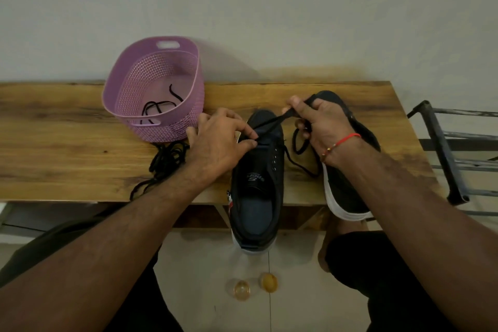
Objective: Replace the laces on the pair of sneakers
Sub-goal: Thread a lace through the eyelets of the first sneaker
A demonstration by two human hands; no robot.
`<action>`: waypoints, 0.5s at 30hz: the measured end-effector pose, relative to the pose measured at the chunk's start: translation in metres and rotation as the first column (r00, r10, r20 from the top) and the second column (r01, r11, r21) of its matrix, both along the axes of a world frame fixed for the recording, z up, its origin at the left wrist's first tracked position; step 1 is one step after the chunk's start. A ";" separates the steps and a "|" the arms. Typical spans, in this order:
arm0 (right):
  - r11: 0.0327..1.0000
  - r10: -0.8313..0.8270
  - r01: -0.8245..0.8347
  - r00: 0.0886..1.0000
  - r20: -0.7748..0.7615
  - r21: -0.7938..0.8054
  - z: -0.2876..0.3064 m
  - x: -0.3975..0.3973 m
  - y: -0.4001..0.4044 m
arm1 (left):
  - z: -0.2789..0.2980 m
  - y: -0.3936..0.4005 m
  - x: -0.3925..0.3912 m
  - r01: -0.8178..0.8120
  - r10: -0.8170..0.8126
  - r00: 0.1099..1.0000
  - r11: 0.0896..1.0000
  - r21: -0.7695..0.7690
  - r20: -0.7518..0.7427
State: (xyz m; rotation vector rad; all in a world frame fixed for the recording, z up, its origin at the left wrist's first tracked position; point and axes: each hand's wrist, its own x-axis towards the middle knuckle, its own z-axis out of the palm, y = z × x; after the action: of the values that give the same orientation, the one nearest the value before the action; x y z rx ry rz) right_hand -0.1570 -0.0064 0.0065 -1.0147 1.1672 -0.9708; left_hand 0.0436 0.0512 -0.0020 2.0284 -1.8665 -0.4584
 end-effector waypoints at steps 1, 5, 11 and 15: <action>0.996 0.075 -0.078 0.995 -0.072 -0.041 0.000 0.003 0.003 | 0.000 -0.001 -0.001 -0.009 0.010 0.995 1.000 0.011 -0.094; 0.896 0.412 -0.437 0.887 -0.208 -0.087 0.001 0.013 0.015 | 0.006 -0.004 -0.005 0.002 0.048 0.642 0.998 0.064 -0.765; 0.827 0.499 -0.545 0.824 -0.267 -0.138 -0.011 0.022 0.022 | 0.013 -0.002 -0.014 0.071 0.007 0.418 0.997 0.040 -0.908; 0.913 0.380 -0.399 0.909 -0.171 -0.087 -0.017 0.022 0.018 | 0.006 -0.002 -0.010 0.077 0.010 0.851 0.987 0.144 -0.526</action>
State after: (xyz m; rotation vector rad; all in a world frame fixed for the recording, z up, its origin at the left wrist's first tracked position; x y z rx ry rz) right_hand -0.1347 0.0112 -0.0102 -1.3779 0.9816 -0.6575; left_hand 0.0335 0.0487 0.0043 1.7214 -1.5589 -1.0844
